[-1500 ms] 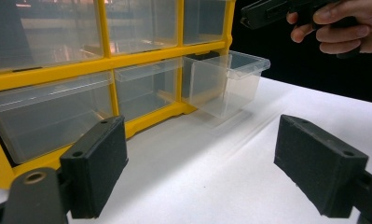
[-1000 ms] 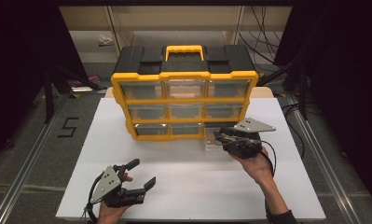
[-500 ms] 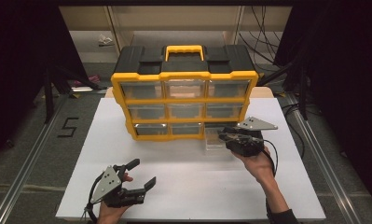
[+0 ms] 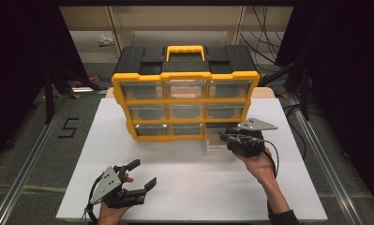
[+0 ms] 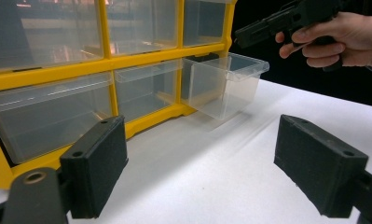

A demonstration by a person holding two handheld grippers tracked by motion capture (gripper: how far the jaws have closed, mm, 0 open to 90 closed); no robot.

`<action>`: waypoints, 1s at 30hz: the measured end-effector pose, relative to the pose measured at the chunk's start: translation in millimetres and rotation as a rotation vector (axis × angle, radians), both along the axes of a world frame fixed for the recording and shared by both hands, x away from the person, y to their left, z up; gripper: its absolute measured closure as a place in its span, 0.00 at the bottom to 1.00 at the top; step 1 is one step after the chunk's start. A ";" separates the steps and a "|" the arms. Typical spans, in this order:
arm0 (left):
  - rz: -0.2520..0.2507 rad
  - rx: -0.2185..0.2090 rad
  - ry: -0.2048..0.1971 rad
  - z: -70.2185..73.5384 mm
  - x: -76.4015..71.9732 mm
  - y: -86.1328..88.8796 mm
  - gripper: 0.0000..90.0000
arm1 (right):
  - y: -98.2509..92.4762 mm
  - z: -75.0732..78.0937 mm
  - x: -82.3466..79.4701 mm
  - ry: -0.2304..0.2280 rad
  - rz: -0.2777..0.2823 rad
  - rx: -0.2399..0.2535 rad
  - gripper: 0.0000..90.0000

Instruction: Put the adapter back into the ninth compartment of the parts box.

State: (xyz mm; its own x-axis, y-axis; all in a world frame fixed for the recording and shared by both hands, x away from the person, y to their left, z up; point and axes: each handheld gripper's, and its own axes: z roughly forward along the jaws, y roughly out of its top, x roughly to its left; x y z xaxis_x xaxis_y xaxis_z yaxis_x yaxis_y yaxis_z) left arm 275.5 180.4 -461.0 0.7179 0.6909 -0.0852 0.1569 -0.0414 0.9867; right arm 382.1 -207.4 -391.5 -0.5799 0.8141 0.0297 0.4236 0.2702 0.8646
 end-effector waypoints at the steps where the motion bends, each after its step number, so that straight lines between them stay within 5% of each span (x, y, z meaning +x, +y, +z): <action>1: 0.000 0.002 0.000 -0.1 0.0 -0.1 0.19 | 0.1 -1.2 0.4 0.006 -0.002 -0.005 0.72; 8: 0.000 0.008 0.000 -0.3 0.1 -0.6 0.19 | -1.6 -6.4 3.5 0.009 -0.021 -0.010 0.71; 18: -0.001 0.006 0.002 -0.3 0.1 -0.3 0.19 | -6.0 -4.0 3.7 -0.013 -0.057 0.030 0.49; 30: -0.005 0.007 0.002 -0.3 0.0 -0.9 0.19 | 8.1 6.2 -9.7 -0.067 0.003 0.040 0.39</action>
State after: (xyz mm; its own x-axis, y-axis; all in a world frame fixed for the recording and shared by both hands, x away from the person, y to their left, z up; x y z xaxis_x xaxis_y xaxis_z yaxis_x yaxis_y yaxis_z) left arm 275.5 179.5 -461.3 0.7215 0.6877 -0.0813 0.1584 -0.0496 0.9861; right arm 372.4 -199.3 -385.3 -0.5844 0.8111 0.0235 0.3637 0.2360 0.9011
